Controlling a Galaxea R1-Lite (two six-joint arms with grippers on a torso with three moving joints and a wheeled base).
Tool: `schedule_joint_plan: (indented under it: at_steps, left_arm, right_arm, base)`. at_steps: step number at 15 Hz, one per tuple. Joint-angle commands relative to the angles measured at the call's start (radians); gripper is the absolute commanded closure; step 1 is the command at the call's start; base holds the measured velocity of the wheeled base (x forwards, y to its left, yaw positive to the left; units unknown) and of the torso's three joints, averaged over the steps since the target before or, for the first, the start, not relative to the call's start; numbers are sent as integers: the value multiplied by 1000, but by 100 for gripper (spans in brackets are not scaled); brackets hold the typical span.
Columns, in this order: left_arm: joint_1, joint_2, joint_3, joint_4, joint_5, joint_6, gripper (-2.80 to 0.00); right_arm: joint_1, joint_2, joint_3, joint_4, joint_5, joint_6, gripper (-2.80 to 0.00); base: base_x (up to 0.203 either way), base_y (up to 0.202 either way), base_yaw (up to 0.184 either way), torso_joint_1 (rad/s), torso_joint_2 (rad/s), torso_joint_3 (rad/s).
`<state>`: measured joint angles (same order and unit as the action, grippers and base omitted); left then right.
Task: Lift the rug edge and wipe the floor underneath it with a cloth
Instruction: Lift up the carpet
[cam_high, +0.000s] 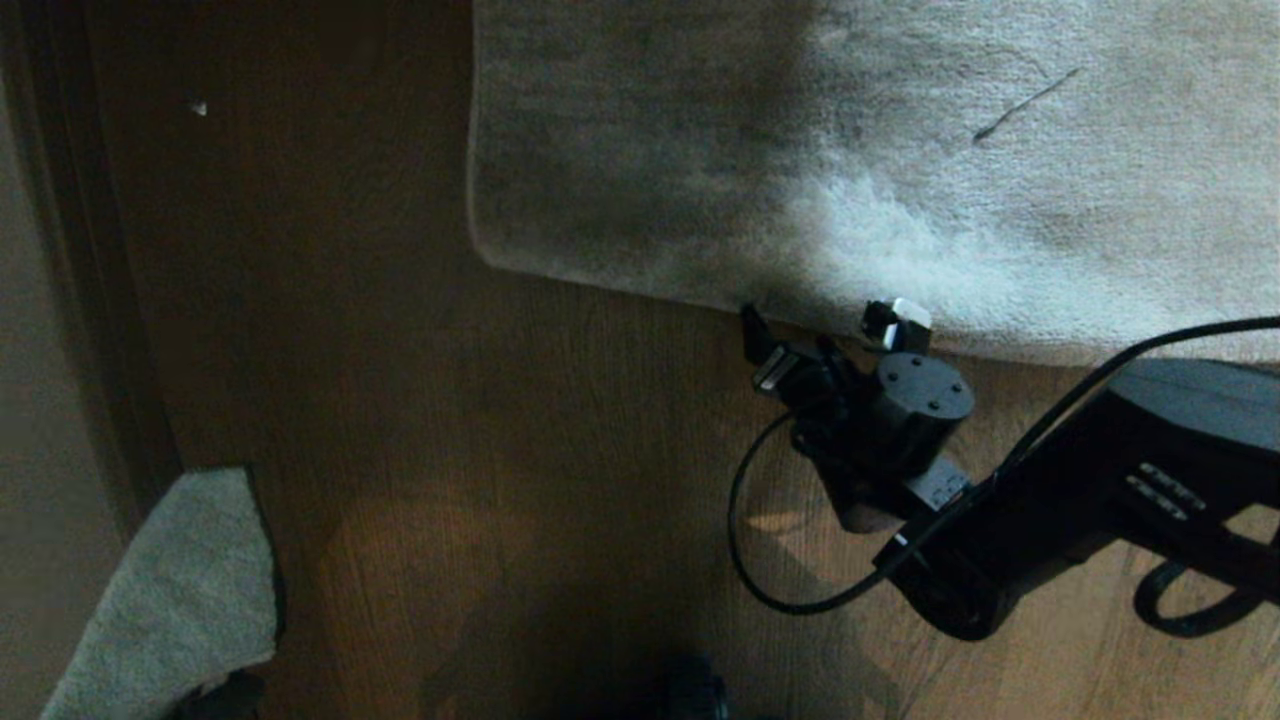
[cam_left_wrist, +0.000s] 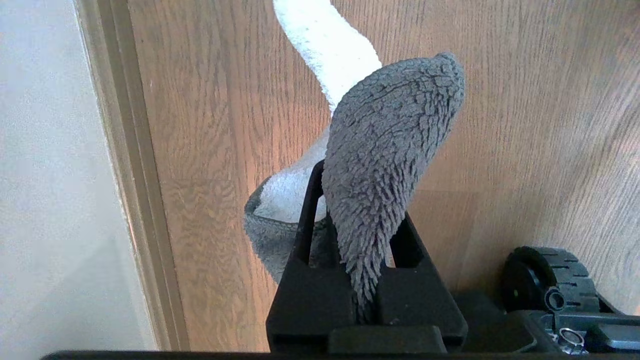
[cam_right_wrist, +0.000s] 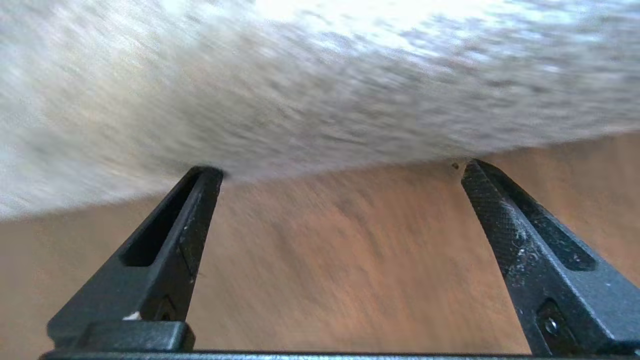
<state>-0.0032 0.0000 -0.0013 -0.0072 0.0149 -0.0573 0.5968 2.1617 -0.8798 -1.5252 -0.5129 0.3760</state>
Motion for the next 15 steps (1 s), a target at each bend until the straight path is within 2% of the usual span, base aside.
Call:
schedule_joint_plan:
  at_steps: [1,4,7,11,13,15]
  left_arm:
    - [0,0,0,0,0,-1,0]
    - [0,0,0,-1,0,-1,0]
    - [0,0,0,0,0,-1,0]
    - [0,0,0,0,0,-1,0]
    - [0,0,0,0,0,-1,0]
    - [0,0,0,0,0,-1,0]
  right_arm:
    - [-14,-30,47,-45,-7,-12,-280]
    - [-20,-53,47,-45,-9,-15,-280]
    - [-23,-72,-38,-45,-7,-19,-280]
    - [-15,-76,-146,-45,-1,-63,-280]
    - [16,-86,-190,-45,22,-92,-280]
    - [61,-106,-218,-45,83,-98,-280]
  base:
    - [0,0,0,0,0,0]
    - [0,0,0,0,0,0]
    - [0,0,0,0,0,0]
    - [0,0,0,0,0,0]
    - [0,0,0,0,0,0]
    - [0,0,0,0,0,0]
